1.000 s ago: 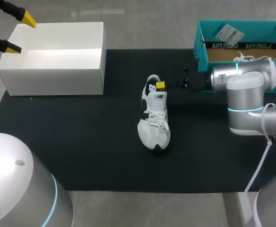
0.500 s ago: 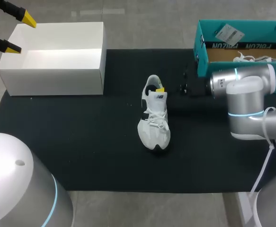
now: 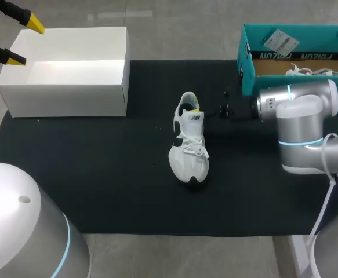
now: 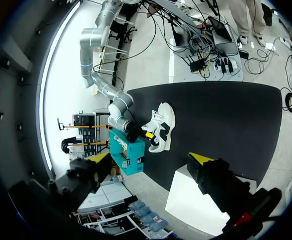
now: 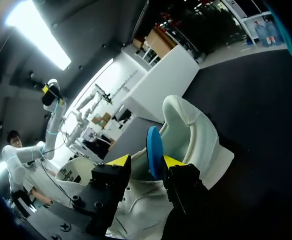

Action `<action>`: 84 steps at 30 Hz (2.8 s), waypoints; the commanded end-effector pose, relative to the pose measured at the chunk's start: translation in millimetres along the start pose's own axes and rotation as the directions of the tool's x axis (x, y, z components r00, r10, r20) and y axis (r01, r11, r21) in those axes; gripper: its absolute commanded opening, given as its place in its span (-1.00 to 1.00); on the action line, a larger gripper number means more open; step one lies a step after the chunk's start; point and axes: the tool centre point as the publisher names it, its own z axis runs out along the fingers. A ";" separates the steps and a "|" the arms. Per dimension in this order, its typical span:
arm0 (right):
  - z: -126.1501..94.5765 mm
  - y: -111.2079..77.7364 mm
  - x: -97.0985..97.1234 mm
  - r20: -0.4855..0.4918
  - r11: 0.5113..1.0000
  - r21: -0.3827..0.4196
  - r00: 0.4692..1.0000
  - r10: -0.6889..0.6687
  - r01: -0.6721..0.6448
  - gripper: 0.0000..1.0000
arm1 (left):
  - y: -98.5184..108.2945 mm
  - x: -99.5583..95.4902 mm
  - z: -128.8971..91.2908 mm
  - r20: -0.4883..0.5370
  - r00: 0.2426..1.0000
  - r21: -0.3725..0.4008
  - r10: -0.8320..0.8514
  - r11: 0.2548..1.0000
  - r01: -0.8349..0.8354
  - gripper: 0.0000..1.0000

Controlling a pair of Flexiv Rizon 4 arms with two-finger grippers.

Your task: Take the shoe out of the shoebox, open the shoe tongue, remove and reinsert the insole, then place the shoe into the shoebox

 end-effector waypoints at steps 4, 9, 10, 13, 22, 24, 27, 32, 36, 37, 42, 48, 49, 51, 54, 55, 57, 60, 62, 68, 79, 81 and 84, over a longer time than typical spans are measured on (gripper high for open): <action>0.6 6.8 4.6 0.018 1.000 0.003 1.000 -0.017 0.017 1.00 | 2.1 -0.7 -0.4 -0.004 1.000 0.004 0.000 1.000 0.000 1.00; -5.5 12.9 8.2 0.035 0.999 0.009 0.999 -0.032 0.032 1.00 | 2.1 -0.7 -0.4 -0.004 1.000 0.004 0.000 1.000 0.000 1.00; -7.0 13.7 8.1 0.039 0.999 0.011 0.999 -0.034 0.034 1.00 | 2.1 -0.7 -0.4 -0.004 1.000 0.004 0.000 1.000 0.000 1.00; -10.4 16.4 8.8 0.047 0.999 0.014 0.998 -0.036 0.035 1.00 | 2.1 -0.7 -0.4 -0.004 1.000 0.004 0.000 1.000 0.000 1.00; -13.0 24.6 8.8 0.060 0.999 0.022 0.997 -0.046 0.045 0.64 | 2.1 -0.7 -0.4 -0.004 1.000 0.004 0.000 1.000 0.000 1.00; -13.8 28.7 11.9 0.065 0.999 0.021 0.997 -0.052 0.050 0.48 | 2.1 -0.7 -0.4 -0.004 1.000 0.004 0.000 1.000 0.000 1.00; -17.4 33.9 17.3 0.075 0.997 0.026 0.995 -0.071 0.069 -0.21 | 2.1 -0.7 -0.4 -0.004 1.000 0.004 0.000 1.000 0.000 1.00; -25.1 38.7 27.6 0.133 0.999 0.022 0.990 -0.048 0.045 -1.00 | 2.1 -0.7 -0.4 -0.004 1.000 0.004 0.000 1.000 0.000 1.00; -31.9 43.7 34.6 0.246 0.985 0.171 0.968 -0.050 0.007 -1.00 | 2.1 -0.7 -0.4 -0.004 1.000 0.004 0.000 1.000 0.000 1.00; -33.0 45.5 36.6 0.272 0.975 0.223 0.960 -0.062 0.000 -1.00 | 2.1 -0.7 -0.4 -0.004 1.000 0.004 0.000 1.000 0.000 1.00; -38.2 54.4 42.5 0.348 0.953 0.299 0.936 -0.056 -0.054 -1.00 | 2.1 -0.7 -0.4 -0.004 1.000 0.004 0.000 1.000 0.000 1.00; -41.2 63.2 48.0 0.343 0.956 0.287 0.939 -0.040 -0.065 -1.00 | 2.1 -0.7 -0.4 -0.004 1.000 0.004 0.000 1.000 0.000 1.00; -41.2 63.2 48.0 0.343 0.956 0.287 0.939 -0.040 -0.065 -1.00 | 2.1 -0.7 -0.4 -0.004 1.000 0.004 0.000 1.000 0.000 1.00; -41.2 63.2 48.0 0.343 0.956 0.287 0.939 -0.040 -0.065 -1.00 | 2.1 -0.7 -0.4 -0.004 1.000 0.004 0.000 1.000 0.000 1.00; -41.2 63.2 48.0 0.343 0.956 0.287 0.939 -0.040 -0.065 -1.00 | 2.1 -0.7 -0.4 -0.004 1.000 0.004 0.000 1.000 0.000 1.00; -41.2 63.2 48.0 0.343 0.956 0.287 0.939 -0.040 -0.065 -1.00 | 2.1 -0.7 -0.4 -0.004 1.000 0.004 0.000 1.000 0.000 1.00; -41.2 63.2 48.0 0.343 0.956 0.287 0.939 -0.040 -0.065 -1.00 | 2.1 -0.7 -0.4 -0.004 1.000 0.004 0.000 1.000 0.000 1.00; -41.2 63.2 48.0 0.343 0.956 0.287 0.939 -0.040 -0.065 -1.00 | 2.1 -0.7 -0.4 -0.004 1.000 0.004 0.000 1.000 0.000 1.00; -41.2 63.2 48.0 0.343 0.956 0.287 0.939 -0.040 -0.065 -1.00 | 2.1 -0.7 -0.4 -0.004 1.000 0.004 0.000 1.000 0.000 1.00; -28.5 71.8 42.2 0.529 0.936 0.341 0.842 -0.109 -0.093 -1.00 | 2.1 -0.7 -0.4 -0.004 1.000 0.004 0.000 1.000 0.000 1.00; -15.9 63.7 25.9 0.792 0.936 0.254 0.608 -0.055 -0.245 -1.00 | 2.1 -0.7 -0.4 -0.004 1.000 0.004 0.000 1.000 0.000 1.00; -16.7 62.3 25.6 0.798 0.935 0.252 0.600 -0.054 -0.251 -1.00 | 2.1 -0.7 -0.4 -0.004 1.000 0.004 0.000 1.000 0.000 1.00; -16.7 62.3 25.6 0.798 0.935 0.252 0.600 -0.054 -0.251 -1.00 | 2.1 -0.7 -0.4 -0.004 1.000 0.004 0.000 1.000 0.000 1.00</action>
